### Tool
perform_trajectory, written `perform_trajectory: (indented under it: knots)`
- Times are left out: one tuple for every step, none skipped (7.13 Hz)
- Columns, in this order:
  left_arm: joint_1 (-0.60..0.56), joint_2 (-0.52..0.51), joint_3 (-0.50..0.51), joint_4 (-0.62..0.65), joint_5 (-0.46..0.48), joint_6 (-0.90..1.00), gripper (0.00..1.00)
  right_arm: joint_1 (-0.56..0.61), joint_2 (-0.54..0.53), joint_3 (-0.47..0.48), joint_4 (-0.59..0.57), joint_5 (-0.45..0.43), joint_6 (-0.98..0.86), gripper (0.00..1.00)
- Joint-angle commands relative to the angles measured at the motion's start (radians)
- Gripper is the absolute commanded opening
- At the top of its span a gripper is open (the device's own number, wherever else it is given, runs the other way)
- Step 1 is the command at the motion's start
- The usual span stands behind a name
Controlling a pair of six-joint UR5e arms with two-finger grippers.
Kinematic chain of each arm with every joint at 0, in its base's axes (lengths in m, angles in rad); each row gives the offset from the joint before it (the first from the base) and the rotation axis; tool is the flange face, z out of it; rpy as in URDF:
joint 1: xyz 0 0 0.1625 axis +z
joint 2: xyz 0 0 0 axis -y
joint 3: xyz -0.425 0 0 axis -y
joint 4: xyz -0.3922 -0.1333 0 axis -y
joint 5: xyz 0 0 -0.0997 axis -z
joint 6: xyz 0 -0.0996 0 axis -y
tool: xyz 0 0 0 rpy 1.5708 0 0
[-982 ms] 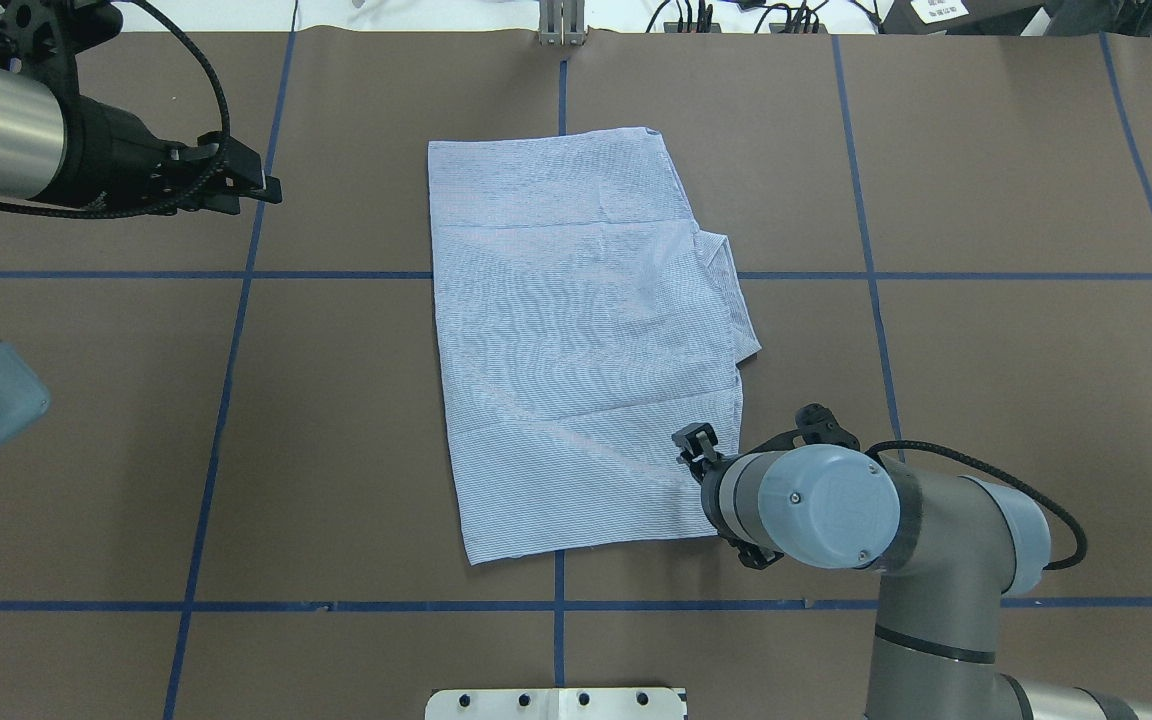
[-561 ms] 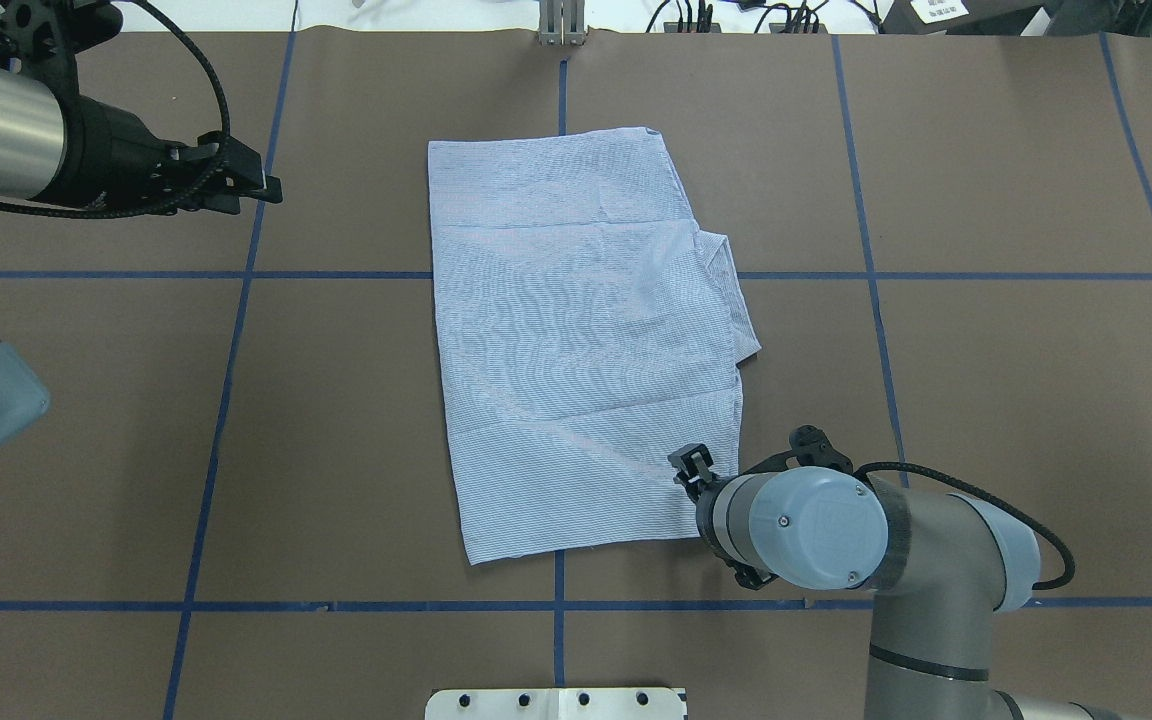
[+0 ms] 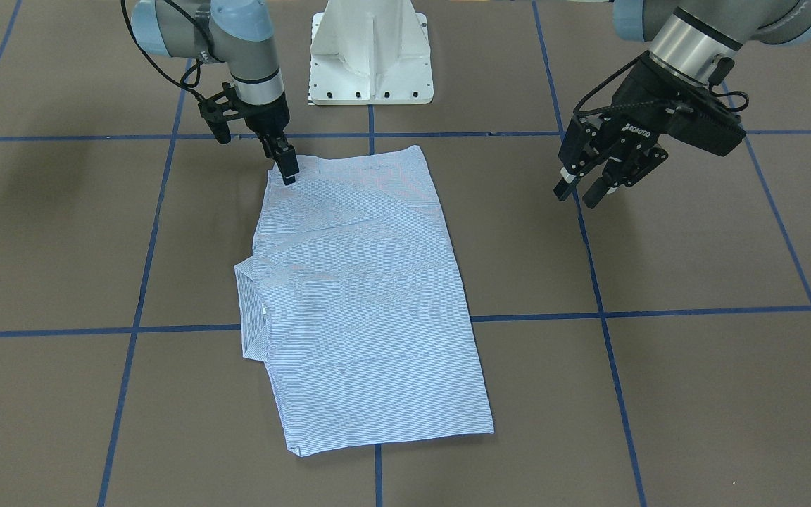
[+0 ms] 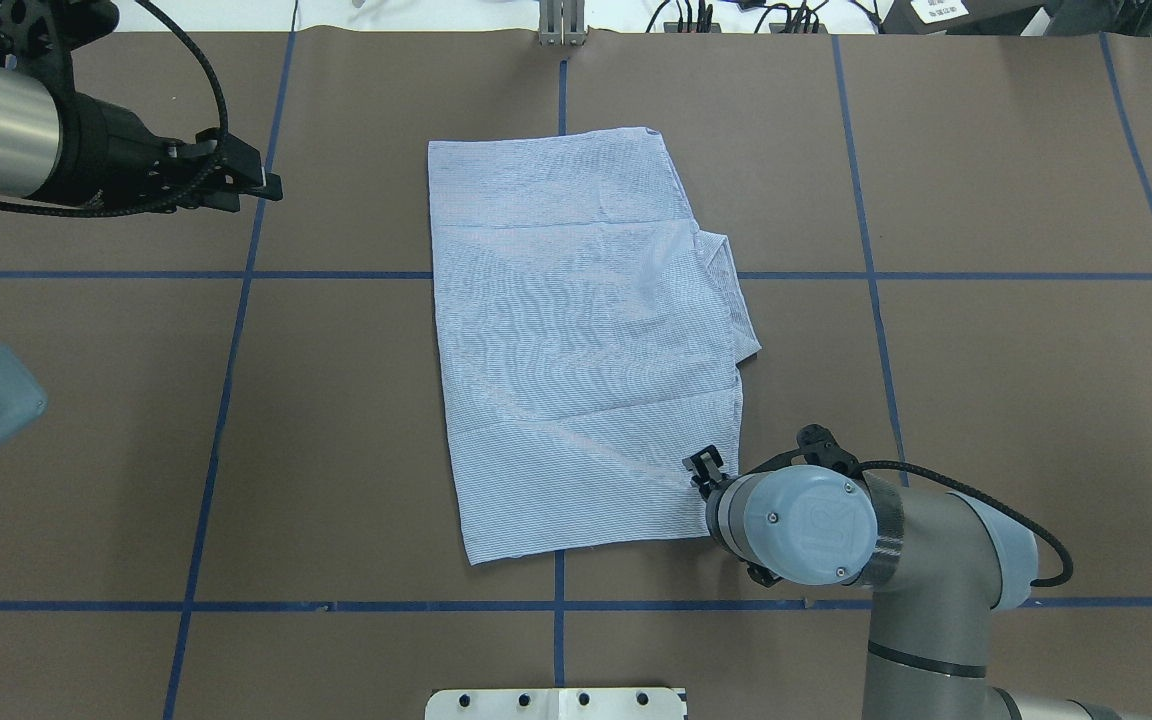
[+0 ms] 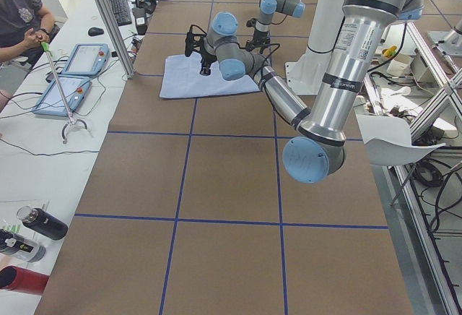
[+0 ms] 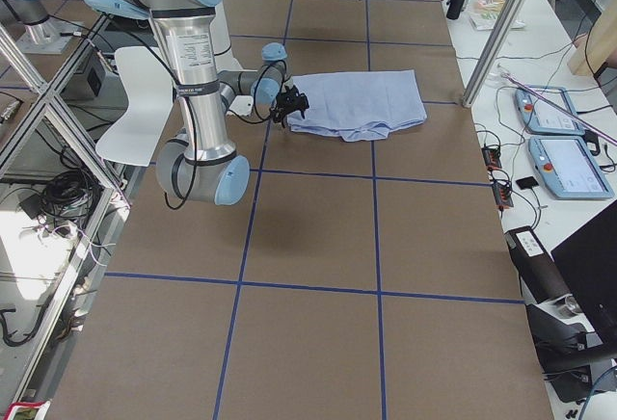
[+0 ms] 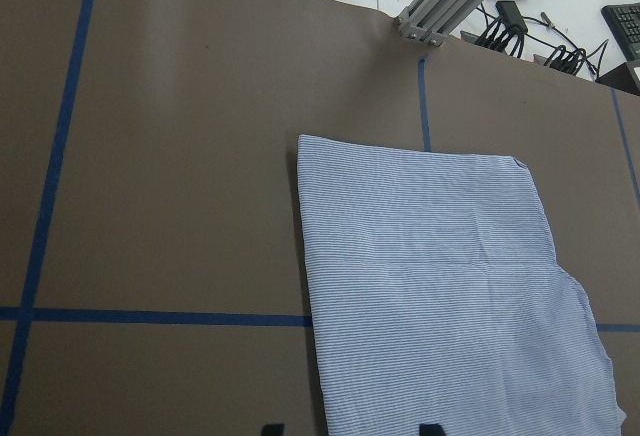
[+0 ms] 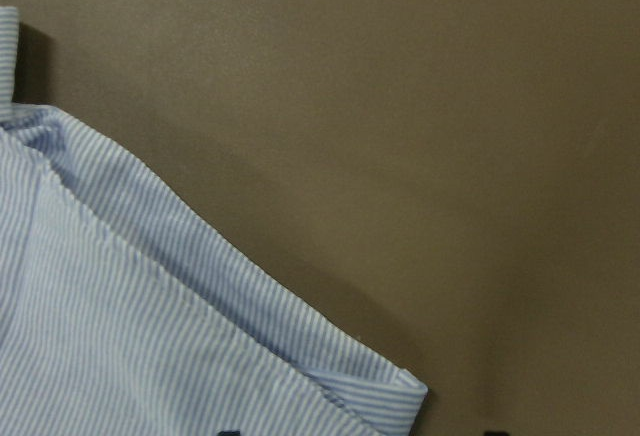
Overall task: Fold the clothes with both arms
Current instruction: 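Move the left gripper down to the other near corner of the shirt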
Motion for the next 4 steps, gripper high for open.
perform_trajectory:
  knots:
    - [-0.002, 0.000, -0.003, 0.000, 0.000, 0.000, 0.54, 0.004, 0.008, 0.001, -0.005, -0.001, 0.001, 0.59]
    - [-0.005, 0.001, -0.007, 0.000, 0.000, 0.000, 0.54, 0.005, 0.016, 0.001, -0.006, -0.001, 0.013, 0.03]
    - [-0.007, 0.003, -0.018, 0.002, -0.002, 0.000, 0.54, 0.007, 0.019, 0.003, -0.005, -0.003, 0.013, 0.00]
    - [-0.007, 0.015, -0.030, 0.002, 0.000, 0.000, 0.54, 0.011, 0.034, 0.003, -0.005, -0.001, 0.015, 0.00]
